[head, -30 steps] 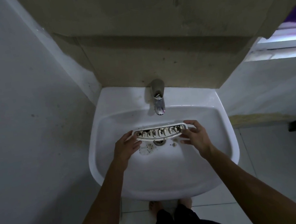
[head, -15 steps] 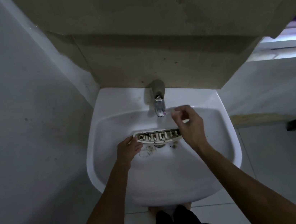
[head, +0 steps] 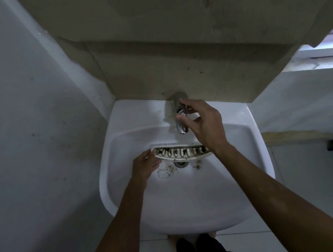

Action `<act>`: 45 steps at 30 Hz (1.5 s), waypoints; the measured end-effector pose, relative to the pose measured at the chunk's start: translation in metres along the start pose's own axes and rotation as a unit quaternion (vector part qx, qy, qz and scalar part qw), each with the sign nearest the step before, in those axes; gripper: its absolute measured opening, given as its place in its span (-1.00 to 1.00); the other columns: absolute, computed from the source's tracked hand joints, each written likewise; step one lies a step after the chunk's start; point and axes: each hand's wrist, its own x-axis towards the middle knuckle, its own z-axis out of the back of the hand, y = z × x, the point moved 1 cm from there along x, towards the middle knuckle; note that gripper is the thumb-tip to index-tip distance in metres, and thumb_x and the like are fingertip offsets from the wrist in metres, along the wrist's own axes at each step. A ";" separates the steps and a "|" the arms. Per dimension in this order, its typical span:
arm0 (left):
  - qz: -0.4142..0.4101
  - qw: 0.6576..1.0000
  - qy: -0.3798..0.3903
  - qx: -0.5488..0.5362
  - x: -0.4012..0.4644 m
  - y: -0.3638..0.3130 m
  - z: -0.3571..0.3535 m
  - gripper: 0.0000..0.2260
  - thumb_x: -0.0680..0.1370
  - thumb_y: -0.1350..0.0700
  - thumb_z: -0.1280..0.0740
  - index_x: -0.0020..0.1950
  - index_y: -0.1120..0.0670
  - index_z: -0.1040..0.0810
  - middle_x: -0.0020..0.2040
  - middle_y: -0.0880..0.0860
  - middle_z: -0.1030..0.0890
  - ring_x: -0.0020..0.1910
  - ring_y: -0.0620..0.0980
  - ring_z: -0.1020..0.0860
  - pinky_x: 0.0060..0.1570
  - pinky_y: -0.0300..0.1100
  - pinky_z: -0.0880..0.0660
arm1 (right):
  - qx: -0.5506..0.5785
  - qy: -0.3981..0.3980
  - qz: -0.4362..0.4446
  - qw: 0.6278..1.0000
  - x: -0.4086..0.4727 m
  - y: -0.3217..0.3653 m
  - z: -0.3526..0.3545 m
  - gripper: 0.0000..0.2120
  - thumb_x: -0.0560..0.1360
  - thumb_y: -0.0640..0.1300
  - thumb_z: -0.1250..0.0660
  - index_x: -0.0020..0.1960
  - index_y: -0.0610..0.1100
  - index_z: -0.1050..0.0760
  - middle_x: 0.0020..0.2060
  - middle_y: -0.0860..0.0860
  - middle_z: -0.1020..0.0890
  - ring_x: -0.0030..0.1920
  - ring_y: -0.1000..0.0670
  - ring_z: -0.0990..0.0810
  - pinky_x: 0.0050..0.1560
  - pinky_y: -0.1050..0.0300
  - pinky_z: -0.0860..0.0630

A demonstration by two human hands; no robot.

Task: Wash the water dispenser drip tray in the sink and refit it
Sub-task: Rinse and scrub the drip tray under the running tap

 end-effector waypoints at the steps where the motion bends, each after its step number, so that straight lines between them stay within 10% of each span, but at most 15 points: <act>1: -0.002 1.000 0.000 0.000 0.000 0.000 0.000 -0.69 0.60 0.18 -0.31 0.31 0.27 -0.49 -0.02 0.27 -0.62 -0.30 -0.06 -0.67 -0.17 -0.28 -0.61 | 0.001 -0.003 0.002 1.000 0.001 0.000 0.001 -0.51 0.51 0.24 -0.33 0.31 -0.02 -0.54 0.05 -0.02 -0.66 0.01 0.02 -0.64 -0.18 -0.01 -0.65; 25: -0.009 1.000 -0.014 -0.025 -0.005 0.004 0.010 -0.70 0.58 0.21 -0.32 0.30 0.26 -0.48 -0.15 0.16 -0.63 -0.27 -0.02 -0.66 -0.21 -0.28 -0.62 | 0.034 -0.069 -0.130 0.989 -0.030 -0.010 0.006 -0.74 0.57 0.06 -0.35 0.18 -0.04 -0.57 -0.17 0.07 -0.66 -0.13 0.15 -0.63 -0.11 0.15 -0.60; 35: -0.015 0.999 -0.009 -0.038 -0.003 0.003 0.006 -0.77 0.58 0.20 -0.33 0.23 0.20 -0.51 -0.14 0.22 -0.63 -0.14 0.18 -0.64 0.00 -0.06 -0.59 | -0.272 0.109 -0.037 0.955 -0.116 -0.052 -0.037 -0.63 0.59 0.09 -0.15 0.26 -0.04 -0.56 0.20 -0.03 -0.53 0.25 -0.10 -0.47 0.23 -0.06 -0.43; 45: -0.042 0.999 -0.006 0.017 -0.004 0.001 0.002 -0.84 0.62 0.20 -0.26 0.18 0.17 -0.53 -0.16 0.17 -0.64 -0.21 0.07 -0.65 -0.11 -0.21 -0.62 | -0.159 0.057 -0.274 0.947 -0.091 -0.053 -0.053 -0.39 0.46 0.25 -0.37 0.42 0.07 -0.31 0.40 -0.14 -0.33 0.34 -0.22 -0.39 0.19 -0.19 -0.50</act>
